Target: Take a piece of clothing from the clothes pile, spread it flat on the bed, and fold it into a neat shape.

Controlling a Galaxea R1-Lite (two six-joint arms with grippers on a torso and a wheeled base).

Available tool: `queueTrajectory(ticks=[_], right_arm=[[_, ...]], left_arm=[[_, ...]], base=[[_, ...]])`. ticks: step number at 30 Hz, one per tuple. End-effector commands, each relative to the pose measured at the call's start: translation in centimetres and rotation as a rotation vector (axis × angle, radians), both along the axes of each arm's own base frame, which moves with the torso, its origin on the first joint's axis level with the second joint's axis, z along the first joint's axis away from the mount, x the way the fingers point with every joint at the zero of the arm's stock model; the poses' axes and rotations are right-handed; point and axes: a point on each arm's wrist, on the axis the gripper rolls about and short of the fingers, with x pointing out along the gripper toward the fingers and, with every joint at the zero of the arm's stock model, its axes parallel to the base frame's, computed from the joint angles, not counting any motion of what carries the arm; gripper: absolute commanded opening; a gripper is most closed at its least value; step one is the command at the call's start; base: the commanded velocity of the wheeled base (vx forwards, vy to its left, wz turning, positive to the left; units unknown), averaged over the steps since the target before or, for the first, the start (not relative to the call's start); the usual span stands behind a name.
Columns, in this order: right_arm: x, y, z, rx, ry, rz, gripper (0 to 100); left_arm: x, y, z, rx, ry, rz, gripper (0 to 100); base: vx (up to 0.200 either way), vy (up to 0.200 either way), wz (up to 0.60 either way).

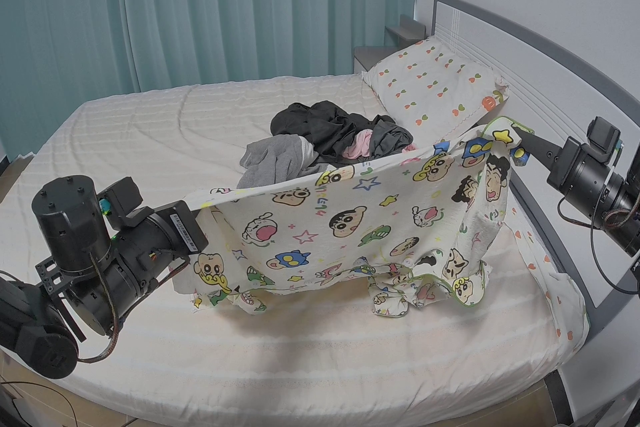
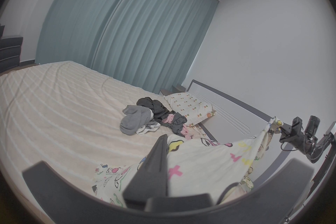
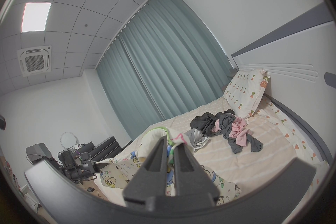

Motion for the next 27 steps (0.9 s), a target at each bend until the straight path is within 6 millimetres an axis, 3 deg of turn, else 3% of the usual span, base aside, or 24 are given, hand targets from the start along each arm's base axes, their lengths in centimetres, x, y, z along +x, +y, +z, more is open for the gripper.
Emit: queueTrajectory(ticks=[1,27], right_arm=[[0.0,0.2,0.1,0.0,-0.005,0.006,0],[-0.1,2.3,0.2,-0.005,-0.008,0.089,0]], left_arm=[[-0.4,1.1,0.3,-0.007,-0.013,0.033,0],[-1.2,3.1,1.9,-0.034,-0.071,0.099,0]], base=[[0.0,0.2,0.0],[0.0,0.2,0.0]])
